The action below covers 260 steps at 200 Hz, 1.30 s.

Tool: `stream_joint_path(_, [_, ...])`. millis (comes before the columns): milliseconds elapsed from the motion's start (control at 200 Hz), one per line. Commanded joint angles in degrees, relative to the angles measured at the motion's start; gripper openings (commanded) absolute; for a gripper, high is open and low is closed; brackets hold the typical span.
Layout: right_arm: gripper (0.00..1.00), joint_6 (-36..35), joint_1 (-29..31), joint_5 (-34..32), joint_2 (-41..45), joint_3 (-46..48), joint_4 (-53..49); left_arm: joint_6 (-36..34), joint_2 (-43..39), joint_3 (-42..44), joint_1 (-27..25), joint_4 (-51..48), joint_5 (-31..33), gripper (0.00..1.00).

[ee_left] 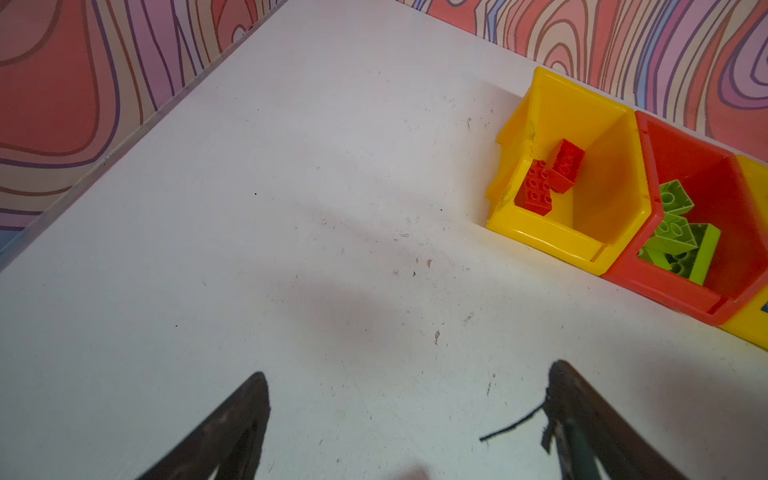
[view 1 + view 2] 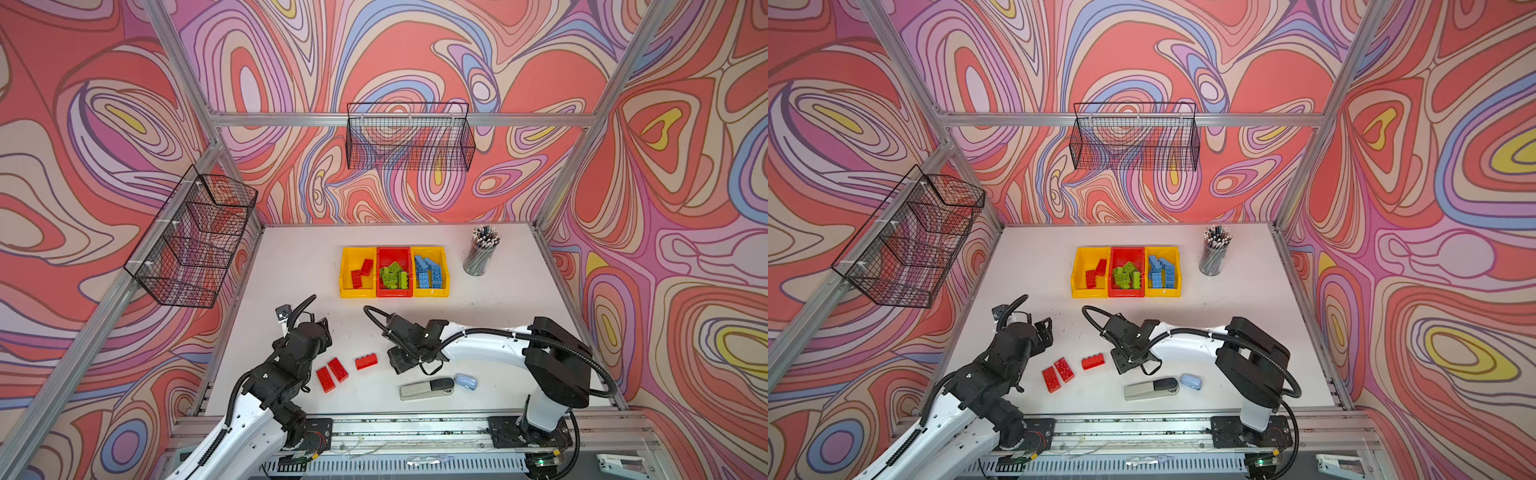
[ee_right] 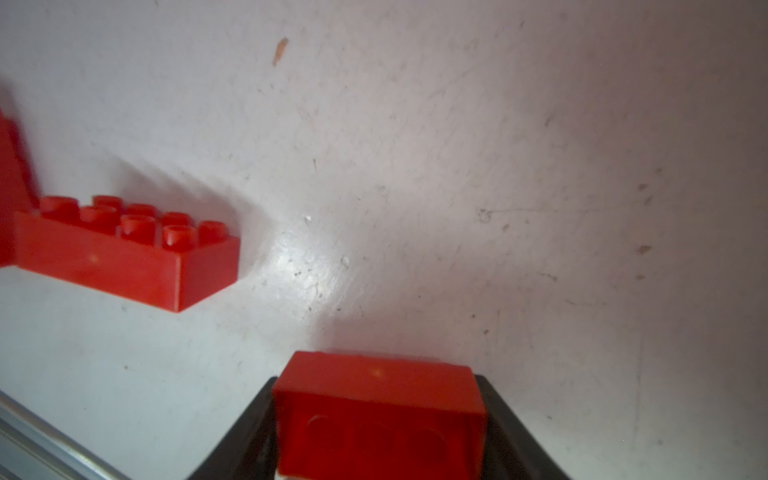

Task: Sort the legos into containers by color
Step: 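Carry the red brick into the yellow bin and open the right gripper, then move the right gripper back to the red bricks and grasp a 2x4 brick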

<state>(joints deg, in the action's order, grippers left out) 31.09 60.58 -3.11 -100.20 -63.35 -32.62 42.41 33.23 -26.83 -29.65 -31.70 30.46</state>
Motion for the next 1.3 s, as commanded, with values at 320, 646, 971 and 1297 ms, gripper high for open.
stream_joint_path(320, [0.52,-10.7,-11.8,1.2,-12.2,-29.9,-9.2,-4.7,-0.5,0.5,-0.3,3.7,-7.2,0.9])
stream_joint_path(646, [0.52,-16.4,-15.5,4.8,-31.8,-61.5,-16.8,-8.2,3.1,-1.3,-0.2,6.4,-6.8,0.9])
stream_joint_path(971, [0.72,-18.3,-17.1,7.1,-40.2,-72.3,-17.1,-9.2,6.9,-4.6,-0.3,7.7,-6.3,0.9])
stream_joint_path(1297, [0.97,-16.6,-17.1,7.7,-35.7,-70.7,-15.4,-5.3,3.4,-4.8,-0.3,3.3,-5.5,0.91])
